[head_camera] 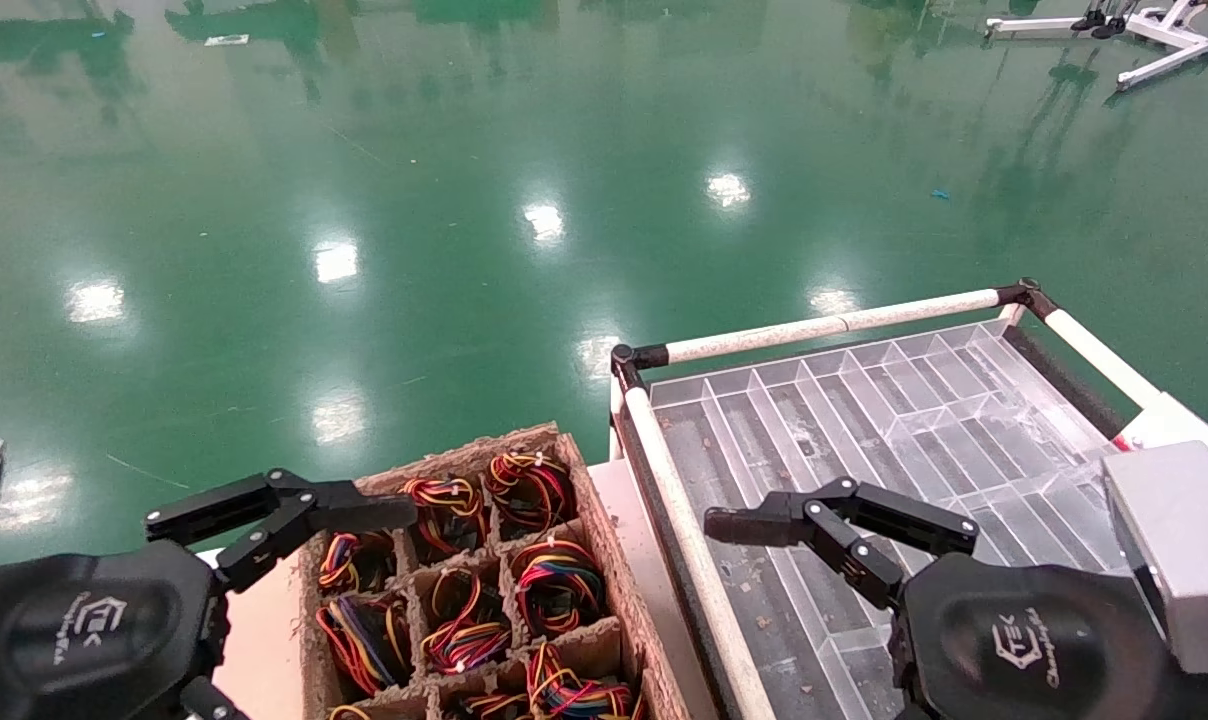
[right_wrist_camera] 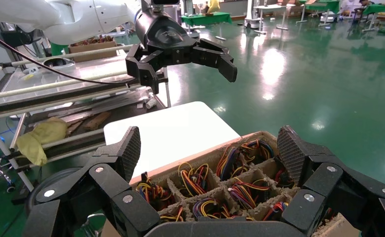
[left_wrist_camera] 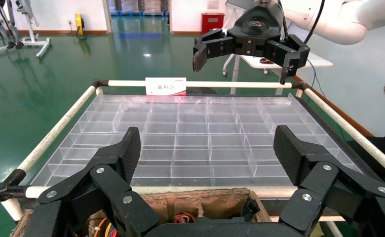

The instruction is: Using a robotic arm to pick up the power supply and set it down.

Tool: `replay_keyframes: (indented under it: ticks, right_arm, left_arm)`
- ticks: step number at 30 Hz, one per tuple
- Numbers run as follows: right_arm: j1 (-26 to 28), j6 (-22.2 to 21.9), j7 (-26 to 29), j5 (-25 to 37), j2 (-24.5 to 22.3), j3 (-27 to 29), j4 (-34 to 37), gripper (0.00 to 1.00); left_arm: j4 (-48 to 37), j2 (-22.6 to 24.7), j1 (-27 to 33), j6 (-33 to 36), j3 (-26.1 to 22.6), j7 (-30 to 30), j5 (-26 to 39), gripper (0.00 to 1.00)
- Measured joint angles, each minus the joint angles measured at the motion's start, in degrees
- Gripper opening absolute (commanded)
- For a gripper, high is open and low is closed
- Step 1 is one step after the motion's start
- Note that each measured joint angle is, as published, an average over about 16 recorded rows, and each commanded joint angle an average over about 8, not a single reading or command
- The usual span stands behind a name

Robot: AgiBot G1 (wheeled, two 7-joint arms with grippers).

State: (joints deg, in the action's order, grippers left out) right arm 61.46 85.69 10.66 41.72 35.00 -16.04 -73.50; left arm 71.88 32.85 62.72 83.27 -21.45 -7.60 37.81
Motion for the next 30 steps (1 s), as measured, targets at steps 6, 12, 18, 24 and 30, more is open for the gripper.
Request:
replay_keyframes:
  ticks: [6, 12, 18, 24, 30]
  right_arm:
    - [0.01, 0.00, 0.01, 0.01, 0.00, 0.00, 0.00, 1.00]
    - [-0.10, -0.03, -0.04, 0.29, 0.03, -0.14, 0.02, 1.00]
    - [-0.36, -0.51, -0.05, 3.09, 0.13, -1.40, -0.38, 1.00]
    - [0.33, -1.01, 0.56, 9.23, 1.17, -4.47, -1.51, 1.00]
    - [2.63, -1.00, 1.99, 17.14, 3.75, -8.82, -2.67, 0.70]
  left_arm:
    - [0.00, 0.00, 0.00, 0.00, 0.00, 0.00, 0.00, 0.00]
    - [0.00, 0.00, 0.00, 0.00, 0.00, 0.00, 0.00, 0.00]
    - [0.00, 0.00, 0.00, 0.00, 0.00, 0.00, 0.00, 0.00]
    - [-0.01, 0.00, 0.00, 0.00, 0.00, 0.00, 0.00, 0.00]
    - [-0.01, 0.00, 0.00, 0.00, -0.01, 0.00, 0.00, 0.00]
